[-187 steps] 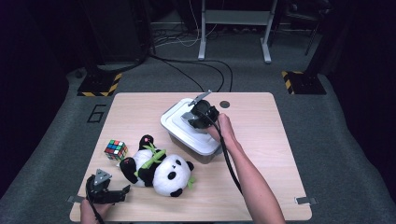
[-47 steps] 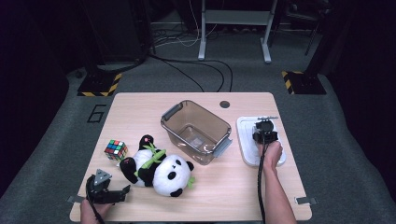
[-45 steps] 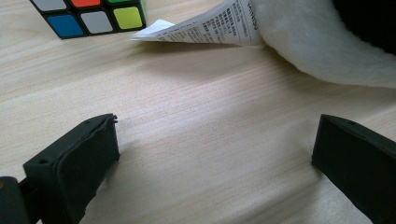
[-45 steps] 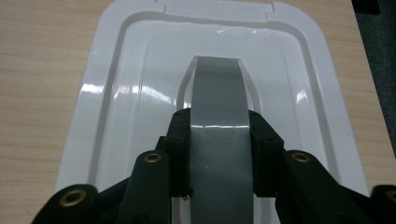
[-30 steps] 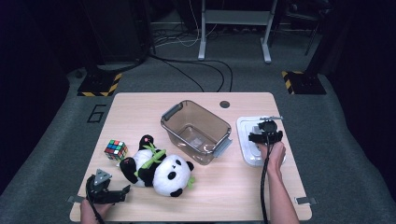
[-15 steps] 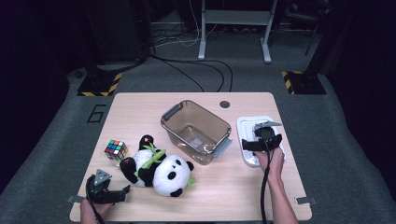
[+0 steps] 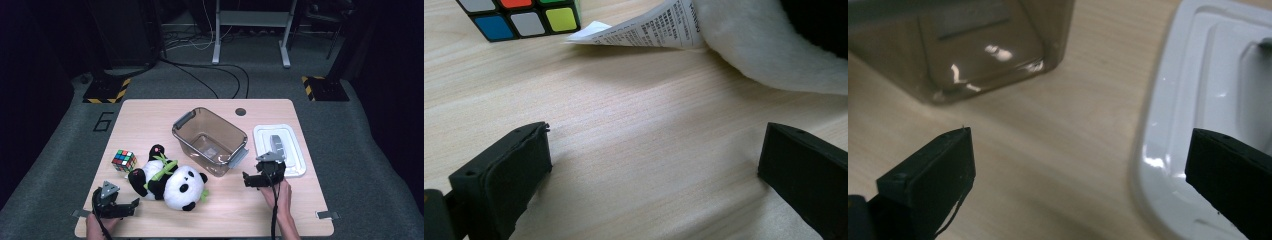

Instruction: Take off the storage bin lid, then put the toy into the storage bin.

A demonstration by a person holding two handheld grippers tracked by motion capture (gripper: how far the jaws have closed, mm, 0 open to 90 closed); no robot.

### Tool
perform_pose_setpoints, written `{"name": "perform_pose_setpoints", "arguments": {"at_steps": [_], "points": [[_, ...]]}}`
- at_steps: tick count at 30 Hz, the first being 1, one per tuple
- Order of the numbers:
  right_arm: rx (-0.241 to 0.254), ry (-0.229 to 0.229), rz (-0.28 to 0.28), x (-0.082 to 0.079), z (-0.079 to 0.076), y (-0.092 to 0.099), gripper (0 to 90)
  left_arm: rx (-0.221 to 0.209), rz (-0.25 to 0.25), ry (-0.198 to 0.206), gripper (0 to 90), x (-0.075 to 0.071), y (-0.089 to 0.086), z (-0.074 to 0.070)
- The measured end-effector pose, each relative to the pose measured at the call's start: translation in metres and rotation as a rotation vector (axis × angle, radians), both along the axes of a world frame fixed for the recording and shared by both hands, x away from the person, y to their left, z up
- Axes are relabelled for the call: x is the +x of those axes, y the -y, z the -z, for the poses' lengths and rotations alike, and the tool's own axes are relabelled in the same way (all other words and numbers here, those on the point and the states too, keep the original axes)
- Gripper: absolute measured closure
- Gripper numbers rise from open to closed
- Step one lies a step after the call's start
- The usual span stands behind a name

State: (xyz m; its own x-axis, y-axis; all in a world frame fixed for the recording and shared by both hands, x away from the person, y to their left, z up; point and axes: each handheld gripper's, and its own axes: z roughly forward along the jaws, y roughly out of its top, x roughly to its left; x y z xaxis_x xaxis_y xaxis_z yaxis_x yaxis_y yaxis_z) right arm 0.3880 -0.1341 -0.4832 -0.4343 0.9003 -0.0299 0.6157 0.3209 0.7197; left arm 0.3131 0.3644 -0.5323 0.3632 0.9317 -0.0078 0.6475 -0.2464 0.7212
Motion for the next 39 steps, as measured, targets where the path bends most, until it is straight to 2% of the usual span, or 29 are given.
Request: {"name": "perform_pose_setpoints", "arguments": {"at_steps": [5, 8, 9, 10, 11, 14, 30, 31, 33, 34, 36, 37, 38, 39], "points": [[-0.025, -0.035, -0.051, -0.012, 0.026, -0.013, 0.0, -0.001, 0.000, 0.000, 0.5, 0.000, 0.000, 0.000], [-0.027, -0.034, -0.068, -0.014, 0.033, -0.015, 0.0, 0.001, 0.000, 0.000, 0.5, 0.000, 0.000, 0.000], [-0.031, -0.052, -0.071, -0.016, 0.041, -0.018, 0.0, 0.000, 0.000, 0.000, 0.5, 0.000, 0.000, 0.000], [-0.031, -0.052, -0.071, -0.016, 0.041, -0.018, 0.0, 0.000, 0.000, 0.000, 0.5, 0.000, 0.000, 0.000], [0.007, -0.034, -0.071, -0.017, 0.045, -0.017, 0.0, 0.000, -0.001, 0.000, 0.5, 0.000, 0.000, 0.000], [0.026, -0.025, -0.072, -0.017, 0.046, -0.015, 0.0, 0.002, -0.002, 0.001, 0.5, 0.000, 0.000, 0.000], [0.024, -0.020, -0.067, -0.017, 0.047, -0.014, 0.0, 0.001, -0.012, -0.006, 0.0, 0.000, -0.001, -0.001], [0.023, -0.020, -0.067, -0.017, 0.047, -0.014, 0.0, 0.006, -0.017, -0.017, 0.2, 0.000, -0.003, -0.003], [0.023, -0.020, -0.068, -0.017, 0.047, -0.014, 0.0, -0.029, -0.028, -0.010, 0.2, -0.001, -0.008, -0.009], [0.023, -0.020, -0.068, -0.017, 0.047, -0.014, 0.0, -0.029, -0.028, -0.010, 0.2, -0.001, -0.008, -0.009], [0.021, -0.018, -0.074, -0.016, 0.047, -0.014, 0.0, -0.046, -0.036, -0.006, 0.2, -0.003, -0.010, -0.023], [0.021, -0.018, -0.074, -0.016, 0.047, -0.014, 0.0, -0.046, -0.036, -0.006, 0.2, -0.003, -0.010, -0.023], [0.022, -0.022, -0.074, -0.016, 0.047, -0.014, 0.0, -0.040, -0.037, -0.006, 0.2, -0.006, -0.010, -0.032], [0.022, -0.022, -0.074, -0.016, 0.047, -0.014, 0.0, -0.040, -0.037, -0.006, 0.2, -0.006, -0.010, -0.032]]}}
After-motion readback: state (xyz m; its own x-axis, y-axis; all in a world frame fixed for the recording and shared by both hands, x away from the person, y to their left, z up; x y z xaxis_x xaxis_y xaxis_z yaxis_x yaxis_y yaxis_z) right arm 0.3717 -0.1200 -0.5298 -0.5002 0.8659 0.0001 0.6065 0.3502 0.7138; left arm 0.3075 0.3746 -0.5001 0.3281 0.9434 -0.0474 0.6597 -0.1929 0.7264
